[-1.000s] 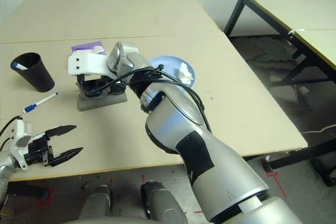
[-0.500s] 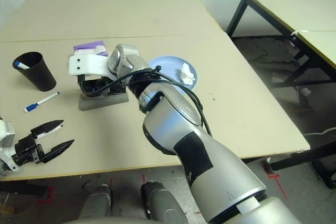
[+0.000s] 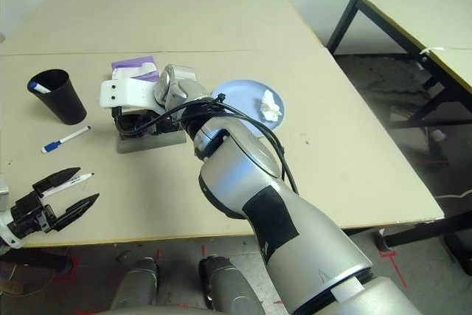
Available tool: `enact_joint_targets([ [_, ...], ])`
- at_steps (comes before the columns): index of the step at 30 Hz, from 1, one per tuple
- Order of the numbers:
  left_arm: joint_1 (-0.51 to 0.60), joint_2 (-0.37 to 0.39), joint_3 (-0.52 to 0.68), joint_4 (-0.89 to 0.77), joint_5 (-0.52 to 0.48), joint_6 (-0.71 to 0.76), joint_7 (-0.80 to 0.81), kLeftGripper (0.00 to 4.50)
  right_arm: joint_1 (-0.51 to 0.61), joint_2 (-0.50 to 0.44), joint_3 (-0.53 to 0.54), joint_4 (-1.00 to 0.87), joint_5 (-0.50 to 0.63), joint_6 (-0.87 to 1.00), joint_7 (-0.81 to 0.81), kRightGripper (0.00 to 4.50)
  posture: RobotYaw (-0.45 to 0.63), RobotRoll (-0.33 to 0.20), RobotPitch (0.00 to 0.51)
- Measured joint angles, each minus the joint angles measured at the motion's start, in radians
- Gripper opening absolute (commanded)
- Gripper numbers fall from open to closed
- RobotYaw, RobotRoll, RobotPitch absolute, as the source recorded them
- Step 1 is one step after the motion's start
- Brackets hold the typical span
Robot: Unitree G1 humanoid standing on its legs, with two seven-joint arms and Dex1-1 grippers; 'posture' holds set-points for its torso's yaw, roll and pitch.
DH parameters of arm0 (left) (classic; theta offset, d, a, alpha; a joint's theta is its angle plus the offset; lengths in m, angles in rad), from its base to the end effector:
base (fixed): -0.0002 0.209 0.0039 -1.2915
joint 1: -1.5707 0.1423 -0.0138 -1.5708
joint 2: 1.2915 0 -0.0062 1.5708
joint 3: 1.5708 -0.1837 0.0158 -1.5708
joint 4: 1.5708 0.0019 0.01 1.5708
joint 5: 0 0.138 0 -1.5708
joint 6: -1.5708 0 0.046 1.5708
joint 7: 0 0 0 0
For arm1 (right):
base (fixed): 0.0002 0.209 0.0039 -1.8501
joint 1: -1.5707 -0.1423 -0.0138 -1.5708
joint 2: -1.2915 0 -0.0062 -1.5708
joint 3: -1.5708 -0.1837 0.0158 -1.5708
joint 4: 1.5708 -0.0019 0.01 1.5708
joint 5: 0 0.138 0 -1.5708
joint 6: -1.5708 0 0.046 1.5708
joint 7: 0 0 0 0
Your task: Organize and tidy the items on the table.
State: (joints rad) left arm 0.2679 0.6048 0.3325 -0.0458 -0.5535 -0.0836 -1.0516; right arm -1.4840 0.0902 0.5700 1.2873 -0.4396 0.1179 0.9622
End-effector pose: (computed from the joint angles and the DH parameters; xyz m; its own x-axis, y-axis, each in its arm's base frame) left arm 0.1418 0.3179 0.0858 0.7397 -0.6703 -0.0591 0.6724 0.7329 0.1037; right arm 0.3533 0.0111 0.2230 0.3916 0.4835 -0.7829 -0.8357 -0.1691 -0.5225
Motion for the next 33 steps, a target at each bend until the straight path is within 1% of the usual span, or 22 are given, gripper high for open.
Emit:
enact_joint_targets([
  [9, 0.005, -0.002, 0.000, -0.005, 0.000, -0.008, -0.007, 4.50, 0.002, -0.003, 0.001, 0.001, -0.019, -0.007, 0.003, 0.16, 0.11, 0.000, 0.164],
  [19, 0.008, -0.008, 0.000, 0.047, 0.001, -0.045, -0.032, 4.50, 0.019, -0.004, 0.006, -0.001, -0.061, -0.006, 0.077, 0.16, 0.12, 0.000, 0.166],
  [27, 0.012, -0.017, 0.000, 0.030, 0.002, -0.044, -0.016, 4.50, 0.019, -0.004, 0.005, -0.001, -0.073, -0.006, 0.080, 0.16, 0.11, 0.000, 0.164],
  [29, 0.012, -0.017, 0.000, 0.010, 0.001, -0.036, -0.008, 4.50, 0.019, -0.004, 0.005, -0.001, -0.074, -0.007, 0.080, 0.89, 0.11, 0.000, 0.162],
  [31, 0.011, -0.017, -0.001, 0.001, 0.001, -0.028, -0.002, 4.50, 0.020, -0.005, 0.005, -0.001, -0.074, -0.008, 0.075, 1.46, 0.11, 0.000, 0.162],
  [33, 0.011, -0.017, -0.001, -0.003, 0.001, -0.019, 0.003, 4.50, 0.020, -0.006, 0.004, -0.001, -0.074, -0.009, 0.069, 2.24, 0.10, 0.000, 0.162],
])
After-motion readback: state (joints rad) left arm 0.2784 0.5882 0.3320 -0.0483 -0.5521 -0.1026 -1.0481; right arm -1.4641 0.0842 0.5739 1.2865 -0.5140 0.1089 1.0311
